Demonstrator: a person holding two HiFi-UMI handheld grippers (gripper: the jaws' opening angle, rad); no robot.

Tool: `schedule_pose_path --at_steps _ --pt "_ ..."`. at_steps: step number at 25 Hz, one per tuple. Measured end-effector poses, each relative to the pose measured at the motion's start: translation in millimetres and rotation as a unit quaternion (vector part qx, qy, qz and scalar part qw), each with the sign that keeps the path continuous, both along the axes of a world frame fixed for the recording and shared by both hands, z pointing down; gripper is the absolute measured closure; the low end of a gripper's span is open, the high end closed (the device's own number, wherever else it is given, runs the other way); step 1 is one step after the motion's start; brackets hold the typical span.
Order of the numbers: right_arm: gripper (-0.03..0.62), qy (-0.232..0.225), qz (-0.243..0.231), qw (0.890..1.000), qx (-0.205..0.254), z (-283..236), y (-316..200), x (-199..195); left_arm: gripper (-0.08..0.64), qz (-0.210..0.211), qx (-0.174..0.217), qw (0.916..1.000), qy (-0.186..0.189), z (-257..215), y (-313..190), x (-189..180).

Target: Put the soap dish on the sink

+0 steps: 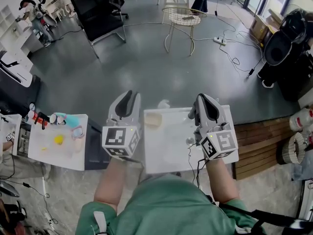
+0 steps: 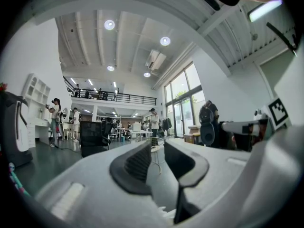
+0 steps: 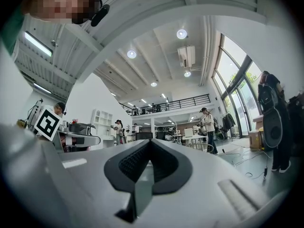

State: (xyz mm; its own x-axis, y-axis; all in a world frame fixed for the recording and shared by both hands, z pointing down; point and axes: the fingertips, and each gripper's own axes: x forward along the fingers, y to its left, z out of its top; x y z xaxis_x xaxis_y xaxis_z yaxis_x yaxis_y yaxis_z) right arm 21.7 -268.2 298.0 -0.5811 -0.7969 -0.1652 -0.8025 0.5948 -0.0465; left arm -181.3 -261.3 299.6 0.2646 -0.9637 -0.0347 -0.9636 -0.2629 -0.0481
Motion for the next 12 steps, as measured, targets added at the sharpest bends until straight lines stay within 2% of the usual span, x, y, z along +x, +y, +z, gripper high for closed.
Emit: schedule_pose_path --at_steps 7,12 --pt "0.595 -0.002 0.008 1.0 -0.01 4.3 -4.3 -7.0 0.474 0.006 -0.004 1.0 0.003 6.7 -7.7 -7.7" --pt "0.595 0.004 0.006 1.0 0.0 4.3 -8.7 -13.8 0.474 0.008 -0.004 1.0 0.002 6.9 -13.9 -13.4"
